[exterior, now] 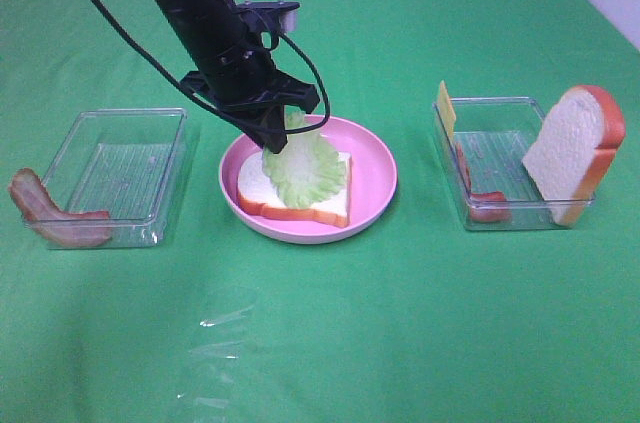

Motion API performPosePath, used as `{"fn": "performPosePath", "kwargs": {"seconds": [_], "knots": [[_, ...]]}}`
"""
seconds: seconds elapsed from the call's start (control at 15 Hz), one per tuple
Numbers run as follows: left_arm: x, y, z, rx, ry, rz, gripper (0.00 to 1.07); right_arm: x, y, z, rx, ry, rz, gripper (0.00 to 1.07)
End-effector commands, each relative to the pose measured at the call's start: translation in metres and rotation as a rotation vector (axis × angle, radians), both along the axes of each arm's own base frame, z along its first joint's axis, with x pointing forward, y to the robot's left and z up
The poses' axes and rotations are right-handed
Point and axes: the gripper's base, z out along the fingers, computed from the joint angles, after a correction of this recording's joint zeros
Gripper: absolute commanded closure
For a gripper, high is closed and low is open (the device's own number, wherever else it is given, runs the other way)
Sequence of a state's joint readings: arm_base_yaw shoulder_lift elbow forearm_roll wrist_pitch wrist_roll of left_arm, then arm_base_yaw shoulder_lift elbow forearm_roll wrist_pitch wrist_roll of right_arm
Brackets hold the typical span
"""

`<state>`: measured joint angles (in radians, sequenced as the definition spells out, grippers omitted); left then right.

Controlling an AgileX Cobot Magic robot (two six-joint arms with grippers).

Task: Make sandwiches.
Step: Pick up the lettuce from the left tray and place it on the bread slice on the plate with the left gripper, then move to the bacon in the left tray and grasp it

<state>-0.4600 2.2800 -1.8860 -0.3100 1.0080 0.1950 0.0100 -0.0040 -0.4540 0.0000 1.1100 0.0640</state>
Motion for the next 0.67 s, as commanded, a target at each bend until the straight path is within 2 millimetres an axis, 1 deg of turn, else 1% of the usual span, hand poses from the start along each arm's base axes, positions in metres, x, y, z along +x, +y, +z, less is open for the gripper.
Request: {"fn": "performPosePath", "kwargs": {"seconds": [0.07, 0.13, 0.2, 0.33, 0.47, 0.53, 0.6, 0.67], "knots": [[0.003, 0.002, 0.000, 0.015, -0.021, 0.010, 0.53, -0.003, 0.000, 0.000, -0.003, -0.036, -0.001, 0.09], [0.002, 0.003, 0.000, 0.024, -0.010, 0.013, 0.20, -0.003, 0.000, 0.000, -0.003, -0.036, -0.001, 0.09], [0.000, 0.002, 0.000, 0.035, -0.006, 0.004, 0.05, -0.003, 0.000, 0.000, -0.003, -0.036, -0.001, 0.09], [-0.003, 0.004, 0.005, 0.045, 0.010, -0.012, 0.05, -0.003, 0.000, 0.000, -0.003, -0.036, -0.001, 0.09], [-0.010, 0.006, 0.026, 0.053, 0.026, -0.042, 0.05, -0.003, 0.000, 0.000, -0.003, -0.036, -0.001, 0.09], [-0.012, 0.010, 0.042, 0.063, 0.022, -0.054, 0.06, -0.003, 0.000, 0.000, -0.003, -0.036, -0.001, 0.09], [-0.016, 0.014, 0.055, 0.088, 0.037, -0.058, 0.06, -0.003, 0.000, 0.000, -0.003, -0.036, -0.001, 0.09], [-0.019, 0.017, 0.061, 0.118, 0.052, -0.057, 0.06, -0.003, 0.000, 0.000, -0.003, -0.036, -0.001, 0.09]]}}
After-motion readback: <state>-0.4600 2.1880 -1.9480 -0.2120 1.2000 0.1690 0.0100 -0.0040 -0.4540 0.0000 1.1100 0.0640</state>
